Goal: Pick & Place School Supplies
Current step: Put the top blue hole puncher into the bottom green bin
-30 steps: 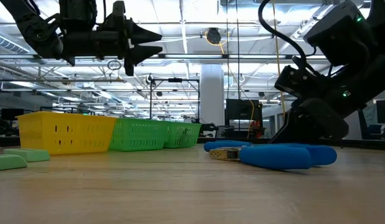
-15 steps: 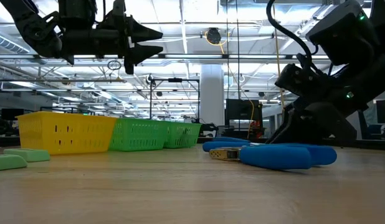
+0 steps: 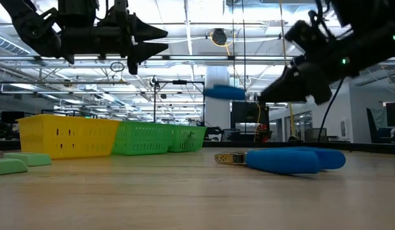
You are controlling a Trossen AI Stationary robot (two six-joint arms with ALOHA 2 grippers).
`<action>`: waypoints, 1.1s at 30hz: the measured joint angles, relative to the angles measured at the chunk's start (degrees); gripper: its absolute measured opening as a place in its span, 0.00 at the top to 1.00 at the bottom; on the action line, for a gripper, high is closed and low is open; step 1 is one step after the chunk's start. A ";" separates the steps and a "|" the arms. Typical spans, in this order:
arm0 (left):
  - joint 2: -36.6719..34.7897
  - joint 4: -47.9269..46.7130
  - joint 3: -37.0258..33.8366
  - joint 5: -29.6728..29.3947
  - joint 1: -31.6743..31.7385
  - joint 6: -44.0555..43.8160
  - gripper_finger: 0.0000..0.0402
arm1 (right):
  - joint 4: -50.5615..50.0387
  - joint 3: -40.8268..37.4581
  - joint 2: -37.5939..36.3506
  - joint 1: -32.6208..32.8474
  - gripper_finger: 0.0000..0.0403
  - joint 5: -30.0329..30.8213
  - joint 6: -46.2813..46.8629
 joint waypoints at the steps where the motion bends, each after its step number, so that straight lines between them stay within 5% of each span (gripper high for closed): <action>1: 0.00 -0.01 0.00 0.04 -0.47 1.11 0.59 | 0.00 0.00 -1.22 0.00 0.73 0.78 -0.84; 12: 2.45 -0.65 0.00 -0.03 -9.10 20.56 0.60 | 2.06 0.04 -8.89 0.02 0.74 0.69 -2.87; 16: 5.35 0.08 0.12 -4.98 -12.06 25.99 0.60 | 4.96 0.04 -8.97 0.02 0.73 0.63 -3.63; 25: 14.27 -0.58 7.03 -8.34 -14.53 27.58 0.60 | 5.82 0.07 -8.99 0.72 0.74 -3.82 -3.29; 33: 21.60 -13.14 18.31 -8.34 -14.81 28.09 0.53 | 5.23 0.07 -8.99 0.92 0.73 -3.83 -2.12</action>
